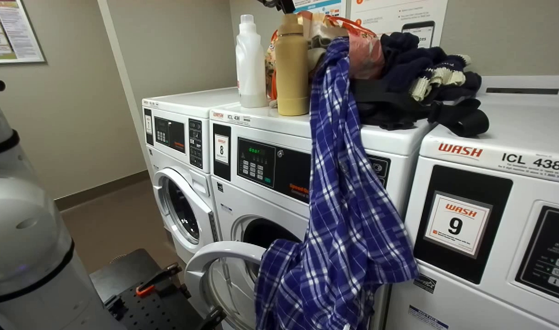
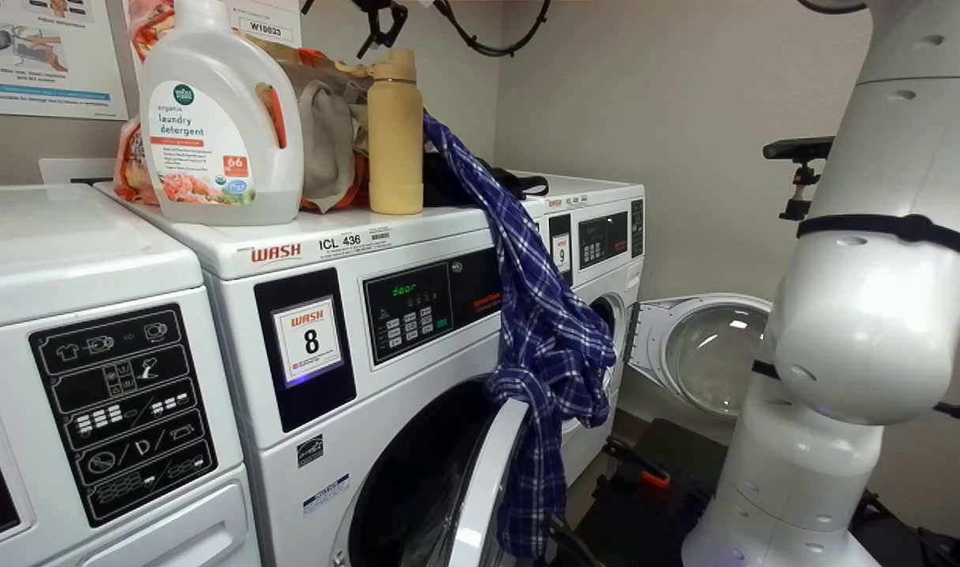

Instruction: Remove the trousers from the bag, move the bottle to the machine on the left, and then close the washing machine

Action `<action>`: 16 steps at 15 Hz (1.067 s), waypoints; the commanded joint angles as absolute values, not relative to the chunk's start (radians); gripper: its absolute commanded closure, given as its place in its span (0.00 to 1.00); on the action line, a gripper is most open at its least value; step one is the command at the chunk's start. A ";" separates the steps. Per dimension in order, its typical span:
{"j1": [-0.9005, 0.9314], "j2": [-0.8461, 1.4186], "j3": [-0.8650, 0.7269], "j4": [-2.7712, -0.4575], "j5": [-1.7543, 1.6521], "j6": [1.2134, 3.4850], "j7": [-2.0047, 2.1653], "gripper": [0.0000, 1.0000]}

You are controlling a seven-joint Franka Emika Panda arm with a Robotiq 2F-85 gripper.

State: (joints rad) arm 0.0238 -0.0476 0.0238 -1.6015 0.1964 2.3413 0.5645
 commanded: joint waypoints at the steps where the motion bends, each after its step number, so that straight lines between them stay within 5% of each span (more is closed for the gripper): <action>1: 0.016 -0.024 0.024 -1.561 0.183 2.307 0.593 0.00; 16: 0.047 0.067 0.031 -1.440 0.083 2.231 0.684 0.00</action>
State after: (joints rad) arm 0.0388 0.0399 0.0285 -1.5027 0.1145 2.2880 0.6395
